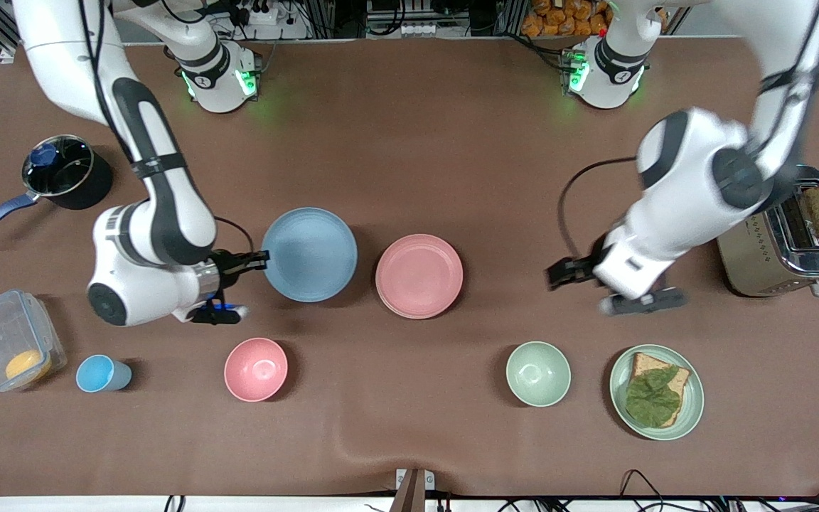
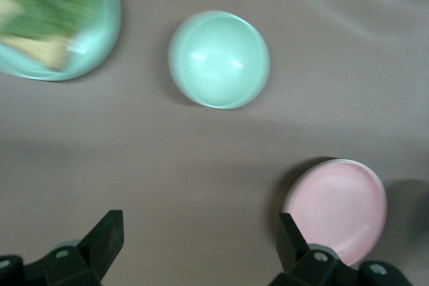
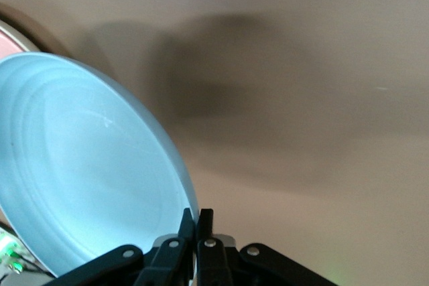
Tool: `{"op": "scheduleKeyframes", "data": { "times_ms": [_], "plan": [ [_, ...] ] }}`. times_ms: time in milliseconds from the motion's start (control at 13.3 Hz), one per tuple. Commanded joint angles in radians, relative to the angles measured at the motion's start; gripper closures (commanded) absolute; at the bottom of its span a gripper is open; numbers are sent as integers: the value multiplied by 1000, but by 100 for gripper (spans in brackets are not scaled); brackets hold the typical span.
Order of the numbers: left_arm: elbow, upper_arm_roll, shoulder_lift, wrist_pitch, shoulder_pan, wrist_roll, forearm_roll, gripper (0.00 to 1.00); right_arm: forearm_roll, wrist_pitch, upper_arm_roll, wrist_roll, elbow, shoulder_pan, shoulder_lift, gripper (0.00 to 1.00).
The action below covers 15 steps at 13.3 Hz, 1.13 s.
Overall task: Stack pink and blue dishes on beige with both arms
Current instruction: 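Carry the blue plate toward the stack while the left gripper withdraws, then lower the blue plate onto the pink plate with the right gripper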
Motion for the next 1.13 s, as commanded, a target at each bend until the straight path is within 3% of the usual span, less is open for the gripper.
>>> {"op": "scheduleKeyframes", "data": {
  "times_ms": [0, 151, 226, 452, 1055],
  "plan": [
    [28, -2, -101, -162, 21, 1, 132, 0, 72, 56, -10, 58, 21, 81, 37, 100],
    [182, -1, -95, -365, 37, 1, 146, 0, 133, 127, -10, 94, 21, 135, 57, 100],
    [216, 1, -97, -419, 50, 1, 144, 0, 146, 148, -10, 104, 21, 161, 64, 100],
    [223, -7, -115, -488, 124, 7, 124, 0, 159, 237, -10, 133, 21, 230, 94, 100],
    [231, -7, -146, -521, 141, 10, 92, 0, 227, 369, -9, 134, 29, 287, 145, 100]
  ]
}}
